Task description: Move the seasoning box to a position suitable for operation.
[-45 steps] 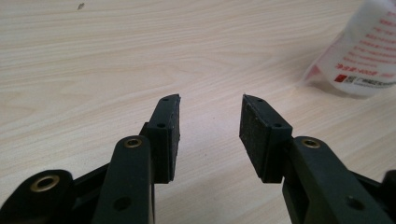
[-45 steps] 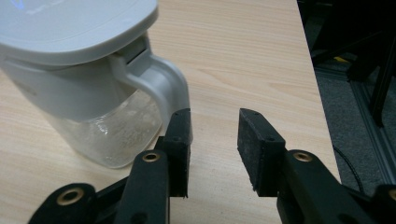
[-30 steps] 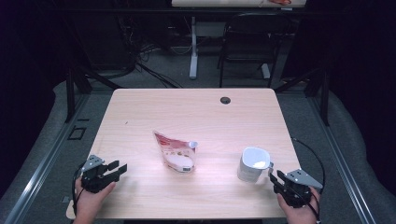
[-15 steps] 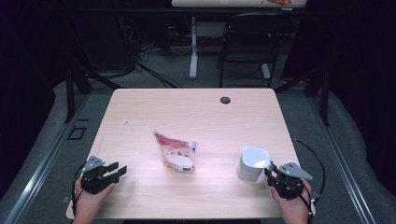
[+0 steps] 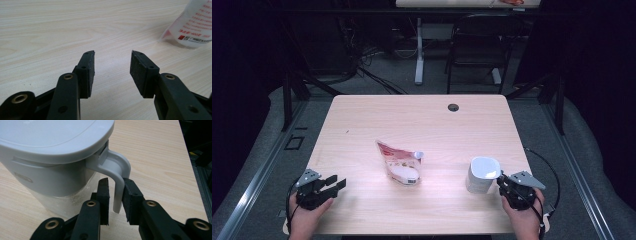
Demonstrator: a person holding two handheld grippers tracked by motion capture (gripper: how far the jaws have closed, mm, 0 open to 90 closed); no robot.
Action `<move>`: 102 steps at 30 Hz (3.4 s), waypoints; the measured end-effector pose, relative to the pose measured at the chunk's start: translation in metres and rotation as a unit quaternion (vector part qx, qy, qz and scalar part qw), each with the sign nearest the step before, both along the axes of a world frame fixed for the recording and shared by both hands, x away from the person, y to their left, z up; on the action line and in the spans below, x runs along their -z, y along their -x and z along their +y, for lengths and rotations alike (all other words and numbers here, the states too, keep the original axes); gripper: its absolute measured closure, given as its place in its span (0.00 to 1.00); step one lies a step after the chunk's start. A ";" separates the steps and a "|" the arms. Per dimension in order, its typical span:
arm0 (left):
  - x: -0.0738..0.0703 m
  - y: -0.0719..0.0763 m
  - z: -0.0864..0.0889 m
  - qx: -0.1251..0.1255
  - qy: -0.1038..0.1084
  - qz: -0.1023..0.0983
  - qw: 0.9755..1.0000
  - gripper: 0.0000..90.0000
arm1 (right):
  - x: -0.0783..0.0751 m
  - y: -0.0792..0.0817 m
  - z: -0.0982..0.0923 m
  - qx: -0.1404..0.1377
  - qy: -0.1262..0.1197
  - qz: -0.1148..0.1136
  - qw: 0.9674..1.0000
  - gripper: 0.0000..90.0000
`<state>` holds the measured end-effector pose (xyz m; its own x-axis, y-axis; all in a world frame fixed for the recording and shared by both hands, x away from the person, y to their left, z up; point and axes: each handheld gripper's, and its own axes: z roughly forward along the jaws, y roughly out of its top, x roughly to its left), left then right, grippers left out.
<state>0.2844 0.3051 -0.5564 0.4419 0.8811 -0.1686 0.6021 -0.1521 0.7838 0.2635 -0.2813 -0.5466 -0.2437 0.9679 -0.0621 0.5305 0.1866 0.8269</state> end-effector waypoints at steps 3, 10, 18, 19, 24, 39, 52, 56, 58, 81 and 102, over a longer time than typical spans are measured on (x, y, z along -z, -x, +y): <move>0.001 -0.001 -0.001 0.001 -0.001 0.000 1.000 0.61 | 0.000 -0.004 0.001 0.002 0.010 -0.002 1.000 0.91; 0.001 -0.002 -0.002 0.006 -0.003 0.001 1.000 0.61 | 0.000 -0.010 0.002 0.000 0.015 -0.002 1.000 0.93; 0.002 -0.002 0.000 0.000 0.000 -0.001 1.000 0.61 | -0.001 -0.009 0.003 -0.008 0.013 0.001 1.000 0.93; 0.002 -0.002 0.000 0.000 0.000 -0.001 1.000 0.61 | -0.002 -0.009 0.003 -0.010 0.015 0.002 1.000 0.93; 0.001 -0.001 0.001 0.001 -0.002 -0.003 1.000 0.61 | -0.002 -0.007 0.008 -0.019 0.017 0.001 1.000 0.93; 0.002 -0.001 0.000 0.006 -0.007 -0.002 1.000 0.61 | -0.004 -0.001 0.029 -0.076 0.020 0.007 0.997 0.93; 0.001 0.001 -0.002 0.017 -0.010 0.004 1.000 0.62 | -0.008 0.014 0.038 -0.102 -0.012 0.027 0.994 0.88; 0.001 0.001 -0.001 0.015 -0.010 0.005 1.000 0.61 | -0.014 0.021 0.036 -0.104 -0.030 0.022 0.994 0.85; 0.001 0.001 -0.001 0.014 -0.012 0.005 1.000 0.61 | -0.019 0.024 0.036 -0.105 -0.028 0.027 0.994 0.83; 0.001 0.001 -0.002 0.014 -0.025 0.005 1.000 0.61 | -0.058 0.022 0.042 -0.100 -0.035 -0.014 0.994 0.97; 0.002 0.001 0.003 0.010 -0.024 0.006 1.000 0.61 | -0.067 0.004 0.058 -0.121 -0.028 0.018 0.992 1.00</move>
